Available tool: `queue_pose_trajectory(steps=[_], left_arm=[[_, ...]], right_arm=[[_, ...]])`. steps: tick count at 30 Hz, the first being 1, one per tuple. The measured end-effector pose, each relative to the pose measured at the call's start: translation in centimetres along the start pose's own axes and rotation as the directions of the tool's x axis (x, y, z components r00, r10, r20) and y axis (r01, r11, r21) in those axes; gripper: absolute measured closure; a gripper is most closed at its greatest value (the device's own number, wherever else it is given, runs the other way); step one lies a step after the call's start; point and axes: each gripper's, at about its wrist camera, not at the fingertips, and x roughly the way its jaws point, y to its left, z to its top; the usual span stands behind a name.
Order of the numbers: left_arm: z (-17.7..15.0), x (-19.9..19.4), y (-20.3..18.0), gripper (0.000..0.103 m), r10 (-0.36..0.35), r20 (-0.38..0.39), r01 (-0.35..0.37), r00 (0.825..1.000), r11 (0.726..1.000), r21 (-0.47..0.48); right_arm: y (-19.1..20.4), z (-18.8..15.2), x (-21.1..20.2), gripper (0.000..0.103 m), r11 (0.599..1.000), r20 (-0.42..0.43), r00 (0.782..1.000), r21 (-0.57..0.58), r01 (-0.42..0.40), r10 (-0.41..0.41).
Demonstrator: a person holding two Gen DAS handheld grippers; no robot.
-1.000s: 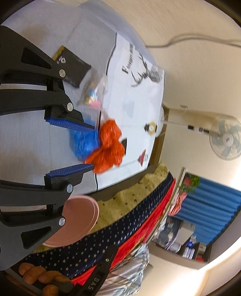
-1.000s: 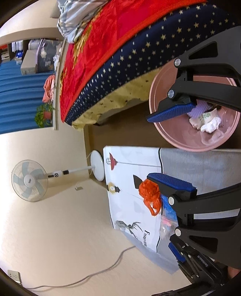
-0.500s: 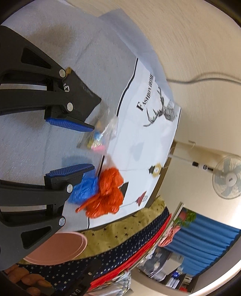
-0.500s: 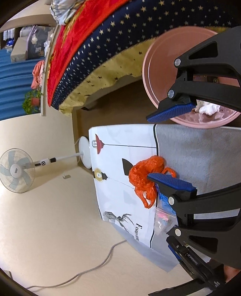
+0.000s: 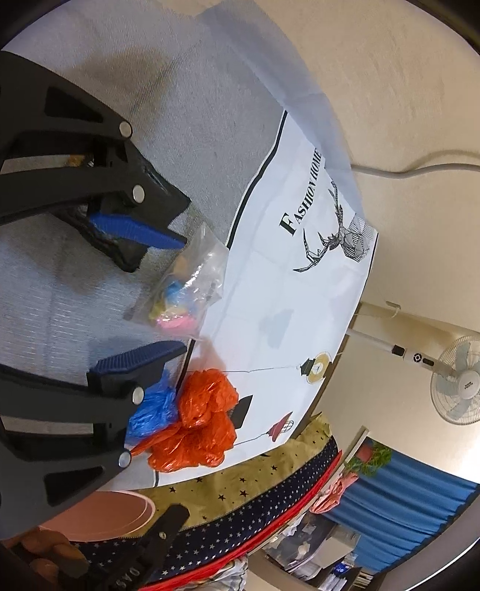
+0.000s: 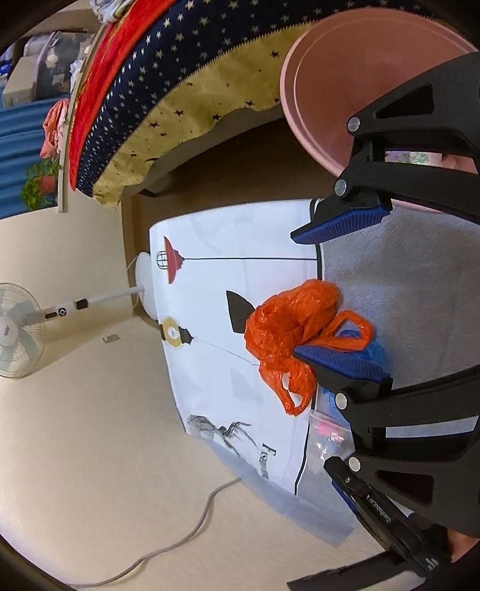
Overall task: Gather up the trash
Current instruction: 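Move the right tool to the orange bag while the left tool approaches the clear bag, then grasp the orange plastic bag with the right tool while the left tool grasps the clear plastic bag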
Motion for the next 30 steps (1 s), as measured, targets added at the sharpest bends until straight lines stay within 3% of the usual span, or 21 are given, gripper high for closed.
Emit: queue_pose_trajectory(steps=[10,12,14,16,20,25,30], left_arm=[[0.5,3.0,0.1,0.05,0.051,-0.059,-0.054,0.997,0.997,-0.061],[0.6,3.5,0.0,0.05,0.066,-0.072,-0.071,0.995,0.995,-0.065],[0.7,3.9,-0.1,0.05,0.075,-0.083,-0.08,0.994,0.995,-0.064],[0.7,4.0,-0.2,0.057,0.081,-0.084,-0.086,0.993,0.995,-0.058],[0.9,3.6,-0.4,0.074,0.088,-0.063,-0.091,0.994,0.995,-0.05],[1.5,2.0,-0.9,0.076,0.114,-0.017,-0.115,0.993,0.993,-0.022],[1.7,0.5,-1.0,0.076,0.091,0.009,-0.091,0.996,0.996,-0.01]], right_arm=[[0.6,0.0,5.8,0.047,1.0,-0.105,0.994,0.012,0.024,-0.023],[0.6,-0.3,6.8,0.055,1.0,-0.13,0.991,0.023,0.01,-0.007],[0.6,-0.5,7.1,0.07,0.999,-0.137,0.991,0.033,-0.003,0.007],[0.8,-0.4,7.1,0.081,1.0,-0.136,0.991,0.024,-0.007,0.01],[1.4,-0.1,6.2,0.088,1.0,-0.118,0.993,0.007,-0.016,0.017],[1.6,0.6,4.4,0.09,1.0,-0.09,0.996,0.015,-0.006,0.008],[2.0,0.8,1.8,0.091,1.0,-0.05,0.999,0.011,0.003,-0.003]])
